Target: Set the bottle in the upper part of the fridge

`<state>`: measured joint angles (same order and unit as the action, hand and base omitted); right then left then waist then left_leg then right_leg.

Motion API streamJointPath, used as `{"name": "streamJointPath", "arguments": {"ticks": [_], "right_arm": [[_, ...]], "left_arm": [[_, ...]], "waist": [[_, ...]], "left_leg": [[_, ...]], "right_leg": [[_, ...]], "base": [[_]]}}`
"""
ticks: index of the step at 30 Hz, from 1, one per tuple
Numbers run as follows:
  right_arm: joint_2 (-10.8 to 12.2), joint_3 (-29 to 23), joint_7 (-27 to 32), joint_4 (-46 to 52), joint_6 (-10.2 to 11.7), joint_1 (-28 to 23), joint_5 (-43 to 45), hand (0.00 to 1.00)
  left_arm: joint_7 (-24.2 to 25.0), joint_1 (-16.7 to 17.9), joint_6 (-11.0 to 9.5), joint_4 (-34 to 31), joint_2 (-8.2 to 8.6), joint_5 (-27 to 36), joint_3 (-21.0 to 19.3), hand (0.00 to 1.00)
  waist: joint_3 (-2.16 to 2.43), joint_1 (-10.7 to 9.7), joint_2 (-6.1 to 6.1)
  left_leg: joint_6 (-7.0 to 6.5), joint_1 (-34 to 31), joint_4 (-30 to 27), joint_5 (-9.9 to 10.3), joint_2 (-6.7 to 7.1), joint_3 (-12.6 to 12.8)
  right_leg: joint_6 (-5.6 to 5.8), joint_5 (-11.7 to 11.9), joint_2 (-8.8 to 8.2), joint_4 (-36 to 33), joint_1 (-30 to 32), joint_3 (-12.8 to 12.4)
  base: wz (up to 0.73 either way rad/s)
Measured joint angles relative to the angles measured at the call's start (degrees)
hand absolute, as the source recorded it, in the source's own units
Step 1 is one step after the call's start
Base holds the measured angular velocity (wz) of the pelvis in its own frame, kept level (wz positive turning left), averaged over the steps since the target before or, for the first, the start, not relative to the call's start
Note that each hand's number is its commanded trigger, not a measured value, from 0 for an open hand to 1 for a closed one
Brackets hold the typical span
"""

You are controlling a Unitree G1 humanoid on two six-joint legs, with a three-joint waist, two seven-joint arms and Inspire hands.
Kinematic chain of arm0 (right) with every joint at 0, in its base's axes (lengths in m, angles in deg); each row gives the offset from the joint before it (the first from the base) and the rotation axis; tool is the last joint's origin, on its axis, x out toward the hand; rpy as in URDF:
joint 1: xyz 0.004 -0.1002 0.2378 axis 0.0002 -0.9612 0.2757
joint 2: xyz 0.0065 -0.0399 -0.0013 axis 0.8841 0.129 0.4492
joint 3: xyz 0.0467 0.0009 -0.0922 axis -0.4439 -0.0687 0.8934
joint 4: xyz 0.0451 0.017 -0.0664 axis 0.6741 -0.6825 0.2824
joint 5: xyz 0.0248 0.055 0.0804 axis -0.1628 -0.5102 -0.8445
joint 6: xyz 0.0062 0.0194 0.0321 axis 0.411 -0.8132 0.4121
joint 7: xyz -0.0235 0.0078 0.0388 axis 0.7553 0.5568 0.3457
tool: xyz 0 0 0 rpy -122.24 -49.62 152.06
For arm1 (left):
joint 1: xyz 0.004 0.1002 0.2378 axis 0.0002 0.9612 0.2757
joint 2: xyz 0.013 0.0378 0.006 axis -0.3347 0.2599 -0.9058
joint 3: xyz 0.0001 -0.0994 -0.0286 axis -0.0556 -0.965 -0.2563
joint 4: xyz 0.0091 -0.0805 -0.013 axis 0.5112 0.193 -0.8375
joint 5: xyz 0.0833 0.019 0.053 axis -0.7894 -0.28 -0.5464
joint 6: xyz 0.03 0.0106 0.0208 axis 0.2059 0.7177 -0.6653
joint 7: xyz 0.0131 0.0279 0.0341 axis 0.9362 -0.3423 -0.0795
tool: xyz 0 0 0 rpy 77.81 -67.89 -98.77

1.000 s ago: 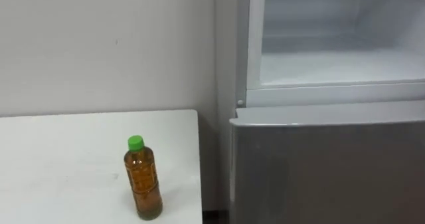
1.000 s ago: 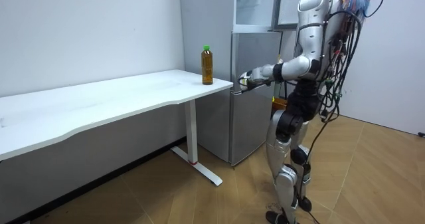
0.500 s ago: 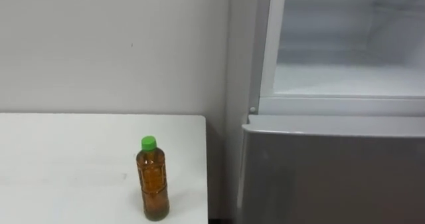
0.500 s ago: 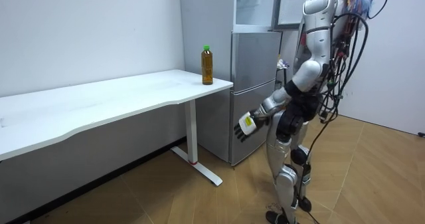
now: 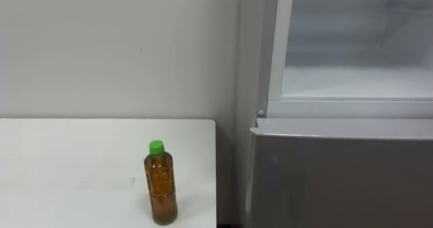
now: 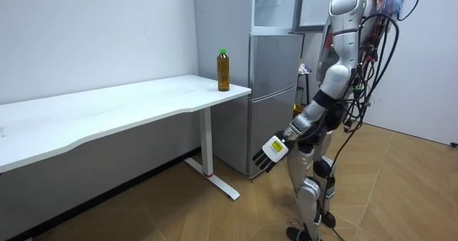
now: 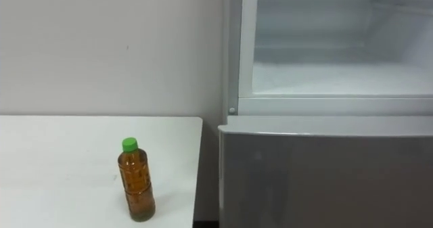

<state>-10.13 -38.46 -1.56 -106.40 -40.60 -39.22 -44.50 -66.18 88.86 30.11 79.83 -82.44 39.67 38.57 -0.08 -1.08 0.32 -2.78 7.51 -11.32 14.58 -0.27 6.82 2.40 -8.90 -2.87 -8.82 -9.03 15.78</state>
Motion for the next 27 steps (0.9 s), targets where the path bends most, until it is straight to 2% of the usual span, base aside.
{"name": "streamJointPath", "arguments": {"ticks": [9,13,19,27], "right_arm": [[0.0,-0.05,3.11,-0.12,-0.04,-0.09,1.38,0.0],[0.01,-0.01,4.12,-0.03,-0.05,-0.02,1.87,0.0],[0.02,0.14,4.49,-0.26,-0.07,0.11,1.85,0.0],[-0.04,0.82,4.01,2.44,-0.15,0.54,2.22,0.0]], "left_arm": [[-4.93,-0.17,0.23,4.48,-0.31,-1.16,-3.28,0.0],[-7.18,1.21,1.74,5.64,-0.7,-6.36,-3.23,0.0],[-7.91,1.39,4.17,7.53,-0.64,-9.96,-3.02,0.0],[-7.55,0.82,5.07,7.51,-0.62,-14.89,-1.87,0.0]], "waist": [[0.22,0.03,0.23],[0.19,-0.07,0.27],[0.07,-0.03,0.18],[0.04,-0.04,0.04]], "left_leg": [[-0.01,0.27,0.5,0.0,0.06,0.25],[-0.01,0.22,0.51,0.0,0.04,0.2],[-0.01,-0.19,-0.04,0.04,0.04,-0.07],[0.02,-1.26,-1.01,0.11,0.12,0.06]], "right_leg": [[0.0,0.0,0.03,0.17,-0.07,0.12],[0.0,0.0,0.03,0.16,-0.06,0.1],[-0.01,-0.08,-0.03,0.1,-0.04,0.13],[-0.42,-0.56,-0.19,0.07,0.97,-0.04]], "base": [[0.0],[0.0],[0.02],[-0.01]]}}
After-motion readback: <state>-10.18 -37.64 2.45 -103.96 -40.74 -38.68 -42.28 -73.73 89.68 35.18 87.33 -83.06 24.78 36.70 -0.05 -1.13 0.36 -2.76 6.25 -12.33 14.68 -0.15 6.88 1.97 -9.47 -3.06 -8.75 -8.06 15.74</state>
